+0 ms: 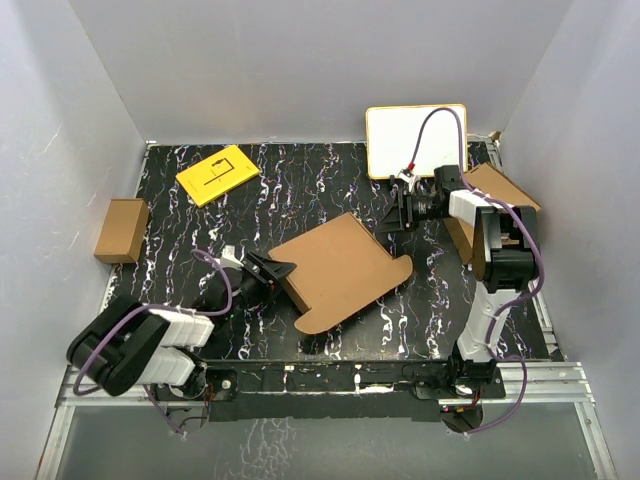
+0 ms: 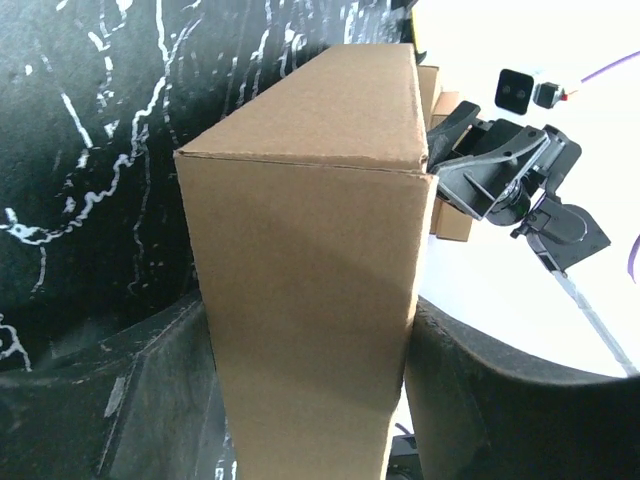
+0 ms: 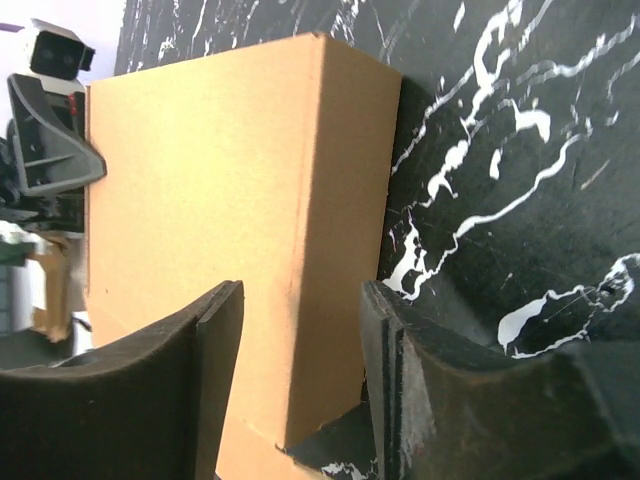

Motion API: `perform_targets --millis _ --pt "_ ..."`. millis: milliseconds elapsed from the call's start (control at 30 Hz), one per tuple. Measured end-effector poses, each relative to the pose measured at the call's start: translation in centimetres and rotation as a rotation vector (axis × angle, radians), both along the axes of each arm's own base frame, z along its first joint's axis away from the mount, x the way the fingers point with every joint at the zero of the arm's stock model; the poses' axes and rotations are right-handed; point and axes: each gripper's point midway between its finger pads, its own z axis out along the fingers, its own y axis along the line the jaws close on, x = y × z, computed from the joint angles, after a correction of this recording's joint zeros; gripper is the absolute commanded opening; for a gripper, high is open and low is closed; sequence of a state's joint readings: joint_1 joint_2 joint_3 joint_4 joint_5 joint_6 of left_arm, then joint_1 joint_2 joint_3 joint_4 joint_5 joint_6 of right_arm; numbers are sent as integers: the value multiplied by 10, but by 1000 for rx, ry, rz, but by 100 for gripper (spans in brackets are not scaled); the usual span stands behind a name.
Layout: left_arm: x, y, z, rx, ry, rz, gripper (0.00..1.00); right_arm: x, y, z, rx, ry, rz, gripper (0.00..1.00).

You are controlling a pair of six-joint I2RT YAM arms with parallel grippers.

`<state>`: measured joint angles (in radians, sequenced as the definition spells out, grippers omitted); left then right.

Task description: Fold the paper box

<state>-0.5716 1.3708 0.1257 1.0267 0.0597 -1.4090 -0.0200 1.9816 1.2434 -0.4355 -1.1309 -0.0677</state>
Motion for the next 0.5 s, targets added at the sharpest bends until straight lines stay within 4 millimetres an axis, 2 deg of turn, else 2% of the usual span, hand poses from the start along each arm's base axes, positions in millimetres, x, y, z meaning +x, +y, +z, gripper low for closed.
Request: perform_targets --millis 167,367,433,500 --pt "4 13 18 -19 -20 41 34 9 -4 35 -35 -145 29 61" --pt "19 32 29 -36 11 89 34 3 -6 90 -61 -354 89 70" --pt "24 33 35 -46 31 88 34 -2 -5 112 -68 -444 115 81" --pt "28 31 41 -58 51 82 34 -9 -4 131 -75 -537 142 96"
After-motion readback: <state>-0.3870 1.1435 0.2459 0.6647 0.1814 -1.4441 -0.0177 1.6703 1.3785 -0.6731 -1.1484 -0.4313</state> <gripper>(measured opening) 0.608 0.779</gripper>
